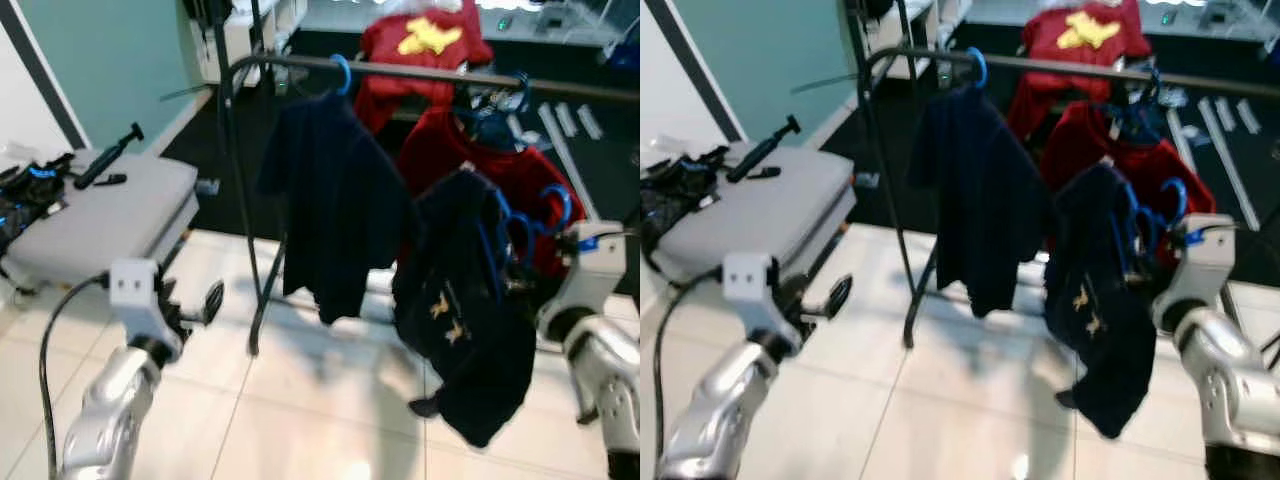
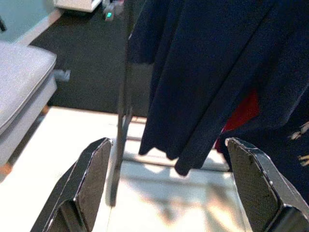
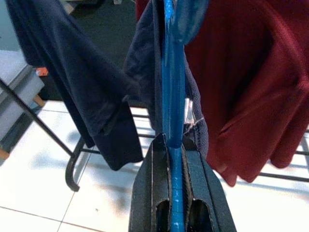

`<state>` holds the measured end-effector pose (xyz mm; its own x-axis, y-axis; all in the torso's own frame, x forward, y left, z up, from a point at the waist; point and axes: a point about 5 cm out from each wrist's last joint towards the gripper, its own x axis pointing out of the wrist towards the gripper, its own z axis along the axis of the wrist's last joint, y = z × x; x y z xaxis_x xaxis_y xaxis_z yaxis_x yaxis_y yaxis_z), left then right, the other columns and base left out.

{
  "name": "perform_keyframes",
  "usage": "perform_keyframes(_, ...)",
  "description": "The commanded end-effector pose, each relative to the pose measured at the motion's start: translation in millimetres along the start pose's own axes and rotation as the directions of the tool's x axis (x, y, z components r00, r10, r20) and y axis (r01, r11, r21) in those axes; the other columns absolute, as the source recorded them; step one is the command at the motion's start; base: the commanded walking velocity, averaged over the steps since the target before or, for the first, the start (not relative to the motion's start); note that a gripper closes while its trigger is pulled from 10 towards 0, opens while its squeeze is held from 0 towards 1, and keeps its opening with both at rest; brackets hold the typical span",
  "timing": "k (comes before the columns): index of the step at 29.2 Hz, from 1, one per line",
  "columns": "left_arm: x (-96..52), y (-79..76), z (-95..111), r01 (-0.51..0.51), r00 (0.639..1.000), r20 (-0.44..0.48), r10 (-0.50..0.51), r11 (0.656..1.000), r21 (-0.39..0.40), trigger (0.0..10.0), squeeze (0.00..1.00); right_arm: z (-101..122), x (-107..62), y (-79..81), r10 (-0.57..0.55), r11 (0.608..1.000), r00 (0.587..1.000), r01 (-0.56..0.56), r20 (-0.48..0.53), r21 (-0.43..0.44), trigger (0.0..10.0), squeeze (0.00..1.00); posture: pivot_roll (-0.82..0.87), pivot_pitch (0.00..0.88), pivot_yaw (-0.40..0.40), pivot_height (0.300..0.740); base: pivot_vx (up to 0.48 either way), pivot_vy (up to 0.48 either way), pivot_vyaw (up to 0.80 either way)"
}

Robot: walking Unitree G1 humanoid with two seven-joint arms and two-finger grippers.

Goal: Hang hanger

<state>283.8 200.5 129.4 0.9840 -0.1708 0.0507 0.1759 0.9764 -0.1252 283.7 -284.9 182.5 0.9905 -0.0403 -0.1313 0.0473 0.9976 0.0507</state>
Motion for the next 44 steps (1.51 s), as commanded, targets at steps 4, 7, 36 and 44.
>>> perform_keyframes(4,-5.8,4.0,-6,-0.023,0.999,-0.023,0.023,1.0,0.005,10.0,0.0,23,-1.1,-8.2,-0.018,1.0,0.996,0.019,0.088,-0.013,10.0,0.0,-0.03,0.133,-0.006,0.74,0.332,0.0,0.0)
perform_keyframes(7,-6.2,3.3,-6,-0.021,1.0,-0.023,0.022,1.0,0.005,10.0,0.0,33,-1.8,-15.4,-0.032,0.999,0.993,0.035,0.112,-0.025,10.0,0.0,-0.03,0.132,-0.005,0.74,0.33,0.0,0.0)
perform_keyframes(36,-4.7,1.6,-3,-0.047,0.999,-0.017,0.047,0.999,0.007,10.0,0.0,74,7.4,-21.3,0.111,0.98,0.99,-0.095,0.083,-0.177,10.0,0.0,-0.03,0.13,-0.012,0.74,0.318,0.0,0.0)
perform_keyframes(44,-5.6,3.9,-4,-0.075,0.997,-0.021,0.075,0.997,0.002,10.0,0.0,60,16.1,-7.9,0.15,0.97,0.989,-0.145,0.012,-0.198,10.0,0.0,-0.02,0.134,-0.013,0.74,0.24,0.0,0.0)
